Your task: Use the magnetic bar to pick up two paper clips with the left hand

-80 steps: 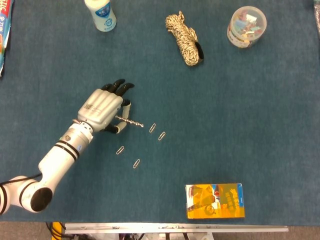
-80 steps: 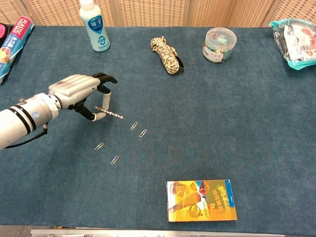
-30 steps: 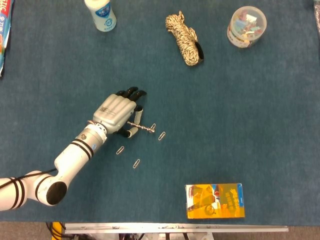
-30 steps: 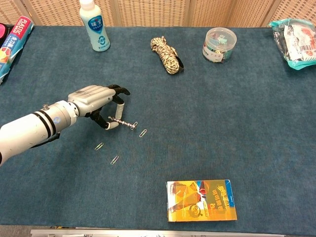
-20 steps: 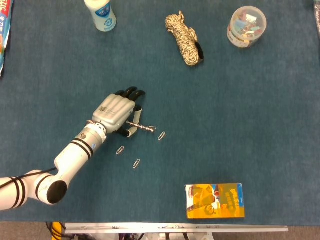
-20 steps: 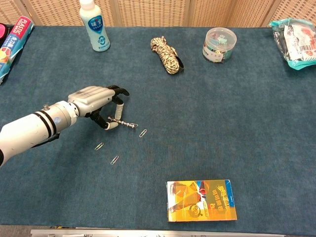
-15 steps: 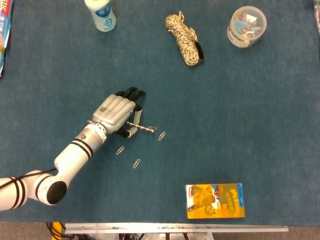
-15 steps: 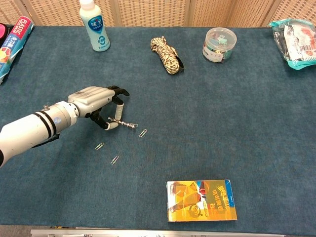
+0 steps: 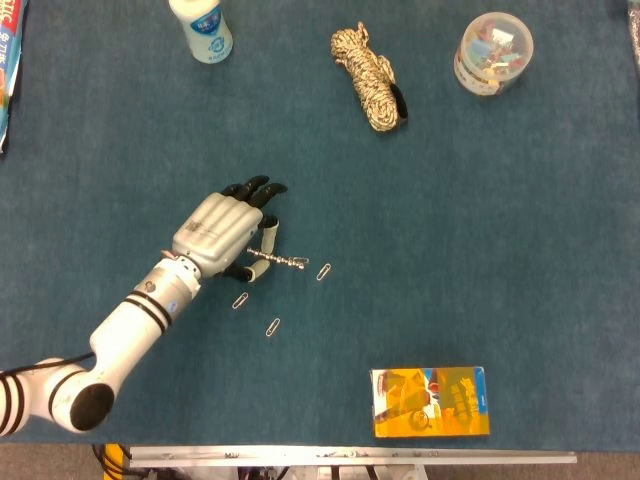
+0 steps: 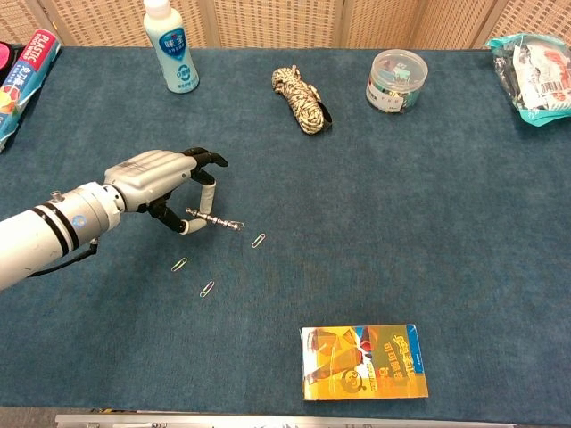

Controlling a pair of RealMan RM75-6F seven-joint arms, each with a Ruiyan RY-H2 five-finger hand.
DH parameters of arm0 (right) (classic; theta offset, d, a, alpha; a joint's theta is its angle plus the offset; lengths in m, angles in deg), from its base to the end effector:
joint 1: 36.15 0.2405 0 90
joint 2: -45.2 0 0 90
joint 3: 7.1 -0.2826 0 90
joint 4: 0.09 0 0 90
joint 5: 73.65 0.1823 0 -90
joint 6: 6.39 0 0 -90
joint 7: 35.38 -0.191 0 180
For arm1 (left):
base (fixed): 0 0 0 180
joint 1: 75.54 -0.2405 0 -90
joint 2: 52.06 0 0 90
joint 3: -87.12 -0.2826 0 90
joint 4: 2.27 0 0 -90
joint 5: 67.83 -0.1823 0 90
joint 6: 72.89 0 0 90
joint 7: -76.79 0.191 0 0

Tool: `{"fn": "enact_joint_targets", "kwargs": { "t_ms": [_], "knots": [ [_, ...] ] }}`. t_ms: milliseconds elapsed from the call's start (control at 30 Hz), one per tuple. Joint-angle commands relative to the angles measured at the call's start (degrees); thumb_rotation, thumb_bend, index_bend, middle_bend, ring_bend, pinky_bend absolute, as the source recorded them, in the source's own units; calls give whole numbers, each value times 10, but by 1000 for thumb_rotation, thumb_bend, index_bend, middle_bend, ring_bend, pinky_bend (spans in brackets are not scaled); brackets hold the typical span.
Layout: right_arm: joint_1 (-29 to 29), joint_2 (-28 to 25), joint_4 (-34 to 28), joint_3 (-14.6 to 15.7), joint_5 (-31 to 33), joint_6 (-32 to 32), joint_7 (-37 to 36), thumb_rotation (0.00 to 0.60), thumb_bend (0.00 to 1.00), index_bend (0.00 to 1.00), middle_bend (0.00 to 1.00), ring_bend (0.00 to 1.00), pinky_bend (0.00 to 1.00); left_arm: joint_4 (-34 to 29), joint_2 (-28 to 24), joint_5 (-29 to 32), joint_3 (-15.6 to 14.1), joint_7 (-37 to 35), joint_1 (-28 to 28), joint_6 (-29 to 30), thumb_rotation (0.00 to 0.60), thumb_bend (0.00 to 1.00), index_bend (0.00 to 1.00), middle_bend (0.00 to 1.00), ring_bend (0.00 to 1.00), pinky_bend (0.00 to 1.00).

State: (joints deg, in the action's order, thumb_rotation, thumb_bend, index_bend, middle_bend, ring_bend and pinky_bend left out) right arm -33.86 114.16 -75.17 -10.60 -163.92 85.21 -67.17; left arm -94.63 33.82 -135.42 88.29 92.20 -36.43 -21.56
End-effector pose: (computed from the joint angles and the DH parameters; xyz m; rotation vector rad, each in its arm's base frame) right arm -0.3543 -0.2154 0.2094 1.2402 -1.0595 1.2503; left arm -0.1790 0.3311 -0.0361 -2.0651 -1.1271 -0.8235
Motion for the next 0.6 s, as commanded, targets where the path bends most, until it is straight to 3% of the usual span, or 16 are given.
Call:
{"fn": "enact_joint_targets", "kwargs": {
  "t_ms": [33,600],
  "knots": [
    [1,0,-1,0,1,-2,1,600,97,404,304,206,303,-10,-10,-9,-6,0,-8,11,600,345,568,117,52,163],
    [7,-1,-11,1,0,-11,13,600,97,404,304,206,303,-4,-94,12,-14,-39,-65,52,600,345,568,117,54,163]
  ]
}}
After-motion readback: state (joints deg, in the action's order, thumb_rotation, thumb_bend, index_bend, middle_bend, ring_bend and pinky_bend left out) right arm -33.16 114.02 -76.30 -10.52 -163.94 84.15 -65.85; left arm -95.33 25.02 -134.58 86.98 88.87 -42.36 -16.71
